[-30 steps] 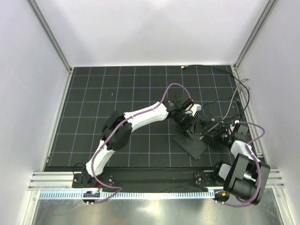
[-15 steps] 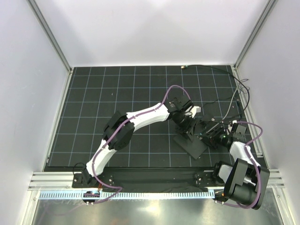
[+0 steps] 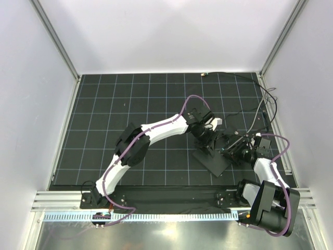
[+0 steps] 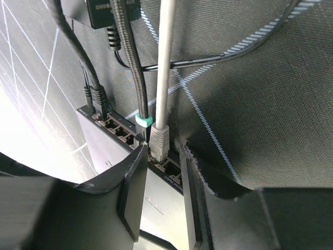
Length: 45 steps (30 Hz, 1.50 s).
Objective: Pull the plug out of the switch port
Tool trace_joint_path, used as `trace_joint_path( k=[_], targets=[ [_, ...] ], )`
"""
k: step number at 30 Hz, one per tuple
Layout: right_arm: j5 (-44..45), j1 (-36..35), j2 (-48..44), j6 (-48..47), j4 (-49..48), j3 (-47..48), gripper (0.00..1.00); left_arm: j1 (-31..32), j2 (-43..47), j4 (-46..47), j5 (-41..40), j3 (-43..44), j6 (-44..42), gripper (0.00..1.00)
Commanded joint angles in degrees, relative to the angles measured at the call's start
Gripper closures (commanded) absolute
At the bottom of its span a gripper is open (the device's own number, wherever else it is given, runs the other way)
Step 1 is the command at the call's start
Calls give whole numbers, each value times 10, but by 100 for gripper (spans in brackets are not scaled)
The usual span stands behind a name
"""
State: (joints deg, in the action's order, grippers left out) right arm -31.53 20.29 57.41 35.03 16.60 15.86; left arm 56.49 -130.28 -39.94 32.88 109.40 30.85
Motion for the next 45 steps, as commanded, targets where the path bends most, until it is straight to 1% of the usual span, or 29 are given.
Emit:
trace_joint_path(
  k=[1,6,15,17,19,21,22,23,24,28,31,35,38,40,42,44,45],
  targets=[
    [14,-8,2,-2,5,18,61,-4,-13,3,21,20,6,55],
    [11,-16,5,-1,-1,15,64,-7,-23,3,23,25,7,55],
    [7,-25,18,25,-58,-7,70,-15,-47,-2,20,34,20,57],
    [1,-25,24,30,-76,-13,77,-15,-54,-3,19,35,23,58],
    [2,-25,24,36,-87,-20,78,-15,-60,-1,18,36,26,58],
    [1,-25,24,34,-90,-21,82,-15,-66,-2,18,35,28,58],
    [-3,-25,26,31,-97,-21,84,-15,-66,-3,17,34,29,58],
    [-6,-26,28,29,-103,-21,90,-16,-67,-7,13,34,30,59],
    [-11,-28,27,28,-106,-23,92,-16,-67,-10,9,32,29,59],
    [-18,-32,26,53,-163,-44,99,-30,-64,-15,-10,23,28,59],
    [-20,-32,29,94,-234,-71,99,-39,-64,-20,-24,16,26,60],
    [-25,-34,58,102,-278,-78,99,-45,-66,-35,-47,20,11,60],
    [-48,-40,105,96,-289,-62,99,-45,-67,-36,-54,25,8,60],
    [-62,-43,132,123,-328,-58,99,-45,-71,-36,-47,31,12,60],
    [-55,-48,133,124,-330,-44,99,-46,-75,-37,-44,35,14,60],
    [-40,-49,119,112,-304,-31,99,-45,-78,-38,-44,40,13,60],
    [-30,-49,119,107,-299,-22,97,-46,-81,-40,-46,47,12,60]
  ],
)
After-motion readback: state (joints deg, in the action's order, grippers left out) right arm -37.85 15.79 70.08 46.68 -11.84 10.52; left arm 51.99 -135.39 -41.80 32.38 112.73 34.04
